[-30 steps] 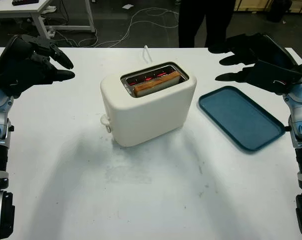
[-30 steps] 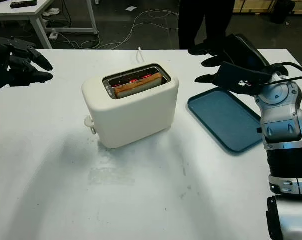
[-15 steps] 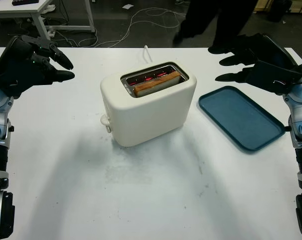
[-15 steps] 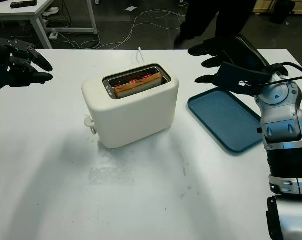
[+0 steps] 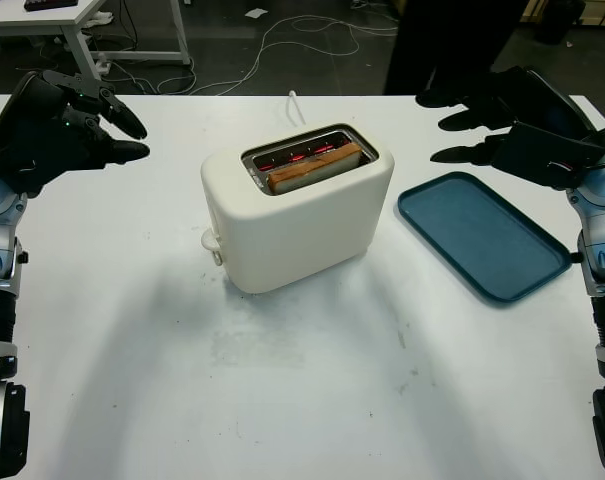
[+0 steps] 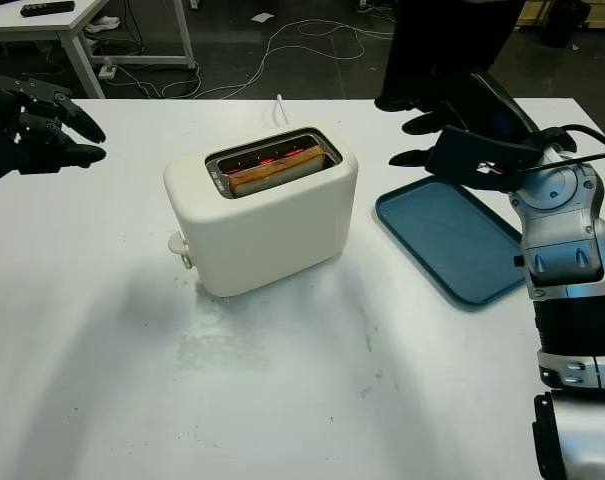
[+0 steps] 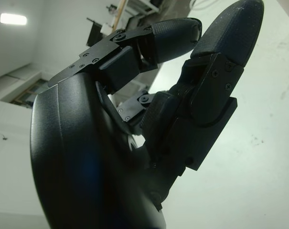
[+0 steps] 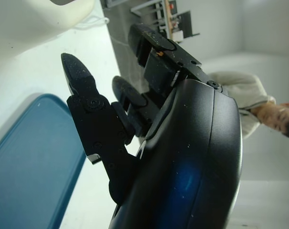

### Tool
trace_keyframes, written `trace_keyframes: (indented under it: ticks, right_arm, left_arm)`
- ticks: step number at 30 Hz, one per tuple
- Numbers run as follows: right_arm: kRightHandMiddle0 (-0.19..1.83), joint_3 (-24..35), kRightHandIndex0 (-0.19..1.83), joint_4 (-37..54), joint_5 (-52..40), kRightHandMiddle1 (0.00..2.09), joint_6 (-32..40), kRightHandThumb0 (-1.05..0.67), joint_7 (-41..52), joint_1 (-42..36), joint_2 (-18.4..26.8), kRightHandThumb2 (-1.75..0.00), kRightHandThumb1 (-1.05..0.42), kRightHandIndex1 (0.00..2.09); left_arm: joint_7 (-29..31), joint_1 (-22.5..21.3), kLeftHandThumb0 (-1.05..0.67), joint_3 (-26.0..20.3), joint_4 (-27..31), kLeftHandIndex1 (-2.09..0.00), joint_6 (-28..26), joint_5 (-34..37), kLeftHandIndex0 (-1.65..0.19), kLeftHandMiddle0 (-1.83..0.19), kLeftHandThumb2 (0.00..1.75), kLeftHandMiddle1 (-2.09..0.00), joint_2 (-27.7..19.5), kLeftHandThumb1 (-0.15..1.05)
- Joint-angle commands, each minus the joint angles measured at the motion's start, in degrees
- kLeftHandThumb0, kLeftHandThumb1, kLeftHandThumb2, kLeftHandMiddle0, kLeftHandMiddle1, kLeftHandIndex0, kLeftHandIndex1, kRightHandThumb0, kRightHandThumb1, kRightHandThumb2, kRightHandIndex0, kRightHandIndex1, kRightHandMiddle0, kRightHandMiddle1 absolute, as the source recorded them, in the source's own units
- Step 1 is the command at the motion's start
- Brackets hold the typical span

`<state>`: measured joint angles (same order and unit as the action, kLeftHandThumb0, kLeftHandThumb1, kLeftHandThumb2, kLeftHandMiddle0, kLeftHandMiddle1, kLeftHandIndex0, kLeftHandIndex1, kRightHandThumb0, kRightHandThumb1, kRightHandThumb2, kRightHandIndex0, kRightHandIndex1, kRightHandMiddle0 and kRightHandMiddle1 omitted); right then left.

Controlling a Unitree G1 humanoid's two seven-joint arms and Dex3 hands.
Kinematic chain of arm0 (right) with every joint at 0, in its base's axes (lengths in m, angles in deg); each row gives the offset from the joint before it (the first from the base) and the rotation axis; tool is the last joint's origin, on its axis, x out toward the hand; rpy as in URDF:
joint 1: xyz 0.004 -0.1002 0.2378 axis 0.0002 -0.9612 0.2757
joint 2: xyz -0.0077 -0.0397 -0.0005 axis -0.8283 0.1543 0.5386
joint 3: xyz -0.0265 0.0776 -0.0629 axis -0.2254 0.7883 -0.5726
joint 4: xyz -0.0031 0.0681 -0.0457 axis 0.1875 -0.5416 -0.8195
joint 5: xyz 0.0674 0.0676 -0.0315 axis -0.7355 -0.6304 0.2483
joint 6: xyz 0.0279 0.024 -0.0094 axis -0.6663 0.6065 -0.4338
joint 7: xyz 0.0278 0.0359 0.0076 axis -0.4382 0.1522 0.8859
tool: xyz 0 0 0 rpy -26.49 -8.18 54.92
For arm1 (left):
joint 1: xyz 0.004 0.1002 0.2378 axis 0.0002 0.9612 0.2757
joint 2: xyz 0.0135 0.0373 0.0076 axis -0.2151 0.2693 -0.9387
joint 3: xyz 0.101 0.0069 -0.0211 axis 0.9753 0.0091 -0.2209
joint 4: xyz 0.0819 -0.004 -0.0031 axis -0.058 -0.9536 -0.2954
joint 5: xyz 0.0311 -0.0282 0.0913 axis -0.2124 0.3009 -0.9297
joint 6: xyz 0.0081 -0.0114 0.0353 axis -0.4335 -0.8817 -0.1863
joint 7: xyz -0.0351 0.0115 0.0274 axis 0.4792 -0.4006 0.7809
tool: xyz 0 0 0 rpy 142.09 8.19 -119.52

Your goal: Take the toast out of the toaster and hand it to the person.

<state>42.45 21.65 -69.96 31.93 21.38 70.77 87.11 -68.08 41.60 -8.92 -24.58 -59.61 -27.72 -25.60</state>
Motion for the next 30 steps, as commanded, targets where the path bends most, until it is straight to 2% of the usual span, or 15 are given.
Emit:
trace_keyframes:
  ticks: [1,30]
  right_arm:
    - [0.79,0.0,0.92,0.1,0.0,0.00,0.0,-0.31,-0.4,-0.3,0.0,0.00,-0.72,0.01]
    - [0.78,-0.3,0.91,0.4,0.6,0.00,0.2,-0.30,-0.3,-0.4,0.1,0.00,-0.73,0.00]
  left_arm:
    - [-0.3,0.0,-1.05,-0.3,0.1,-0.78,0.7,-0.3,-1.14,-1.28,0.00,-0.73,-0.2,0.73]
    - [0.0,0.2,-1.05,-0.6,0.0,-0.79,0.6,0.3,-1.12,-1.25,0.00,-0.75,-0.2,0.73]
